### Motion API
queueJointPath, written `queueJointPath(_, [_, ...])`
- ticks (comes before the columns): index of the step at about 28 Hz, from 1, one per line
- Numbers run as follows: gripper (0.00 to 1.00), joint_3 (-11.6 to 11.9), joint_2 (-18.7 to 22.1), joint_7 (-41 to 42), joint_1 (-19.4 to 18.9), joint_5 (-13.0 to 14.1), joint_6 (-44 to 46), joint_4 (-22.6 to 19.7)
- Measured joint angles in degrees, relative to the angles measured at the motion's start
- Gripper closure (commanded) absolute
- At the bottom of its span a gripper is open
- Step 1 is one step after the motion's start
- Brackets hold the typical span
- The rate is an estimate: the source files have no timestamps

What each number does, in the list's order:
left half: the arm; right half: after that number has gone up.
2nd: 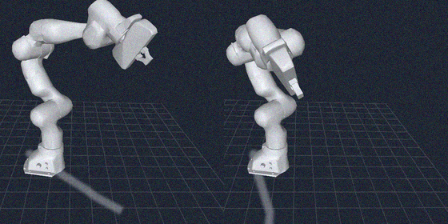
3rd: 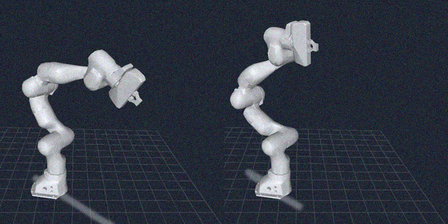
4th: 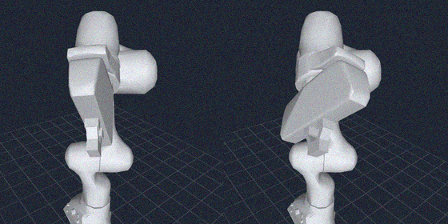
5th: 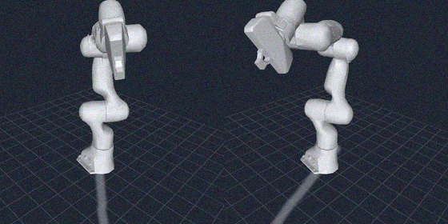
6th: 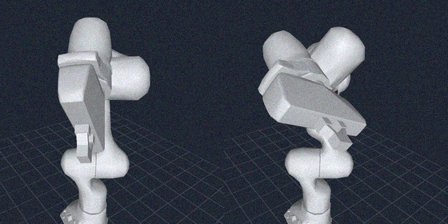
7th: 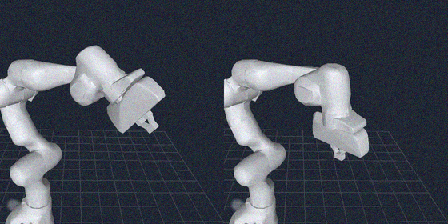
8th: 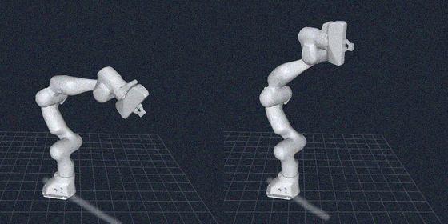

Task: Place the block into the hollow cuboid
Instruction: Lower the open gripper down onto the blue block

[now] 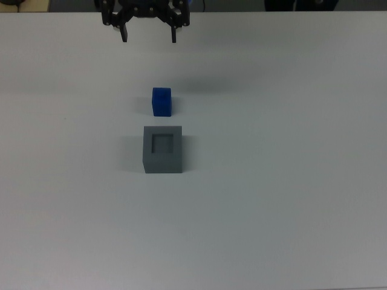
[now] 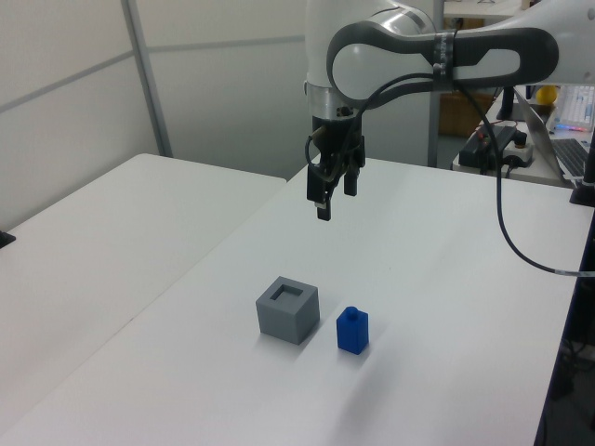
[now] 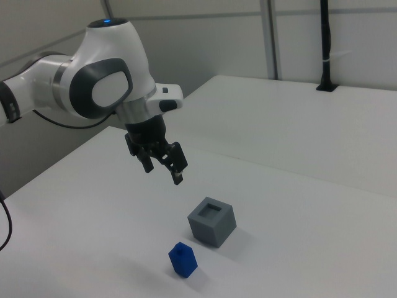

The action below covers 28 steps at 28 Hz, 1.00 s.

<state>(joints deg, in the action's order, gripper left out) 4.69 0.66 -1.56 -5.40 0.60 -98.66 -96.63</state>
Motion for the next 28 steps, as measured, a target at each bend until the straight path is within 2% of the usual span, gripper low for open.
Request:
queueJointPath(6, [0.00, 0.0, -0.5, 0.5, 0.1, 0.0, 0.1, -0.8])
queueJointPath(11, [0.00, -0.1, -1.7, 1.9, 0.1, 0.0, -2.6, -3.7])
queueJointPath(16, [0.00, -0.5, -1.9, 2.4, 0.1, 0.0, -10.3, -9.5])
queueJointPath(28, [0.00, -1.2, -1.9, 2.5, 0.1, 0.0, -21.0, -22.3])
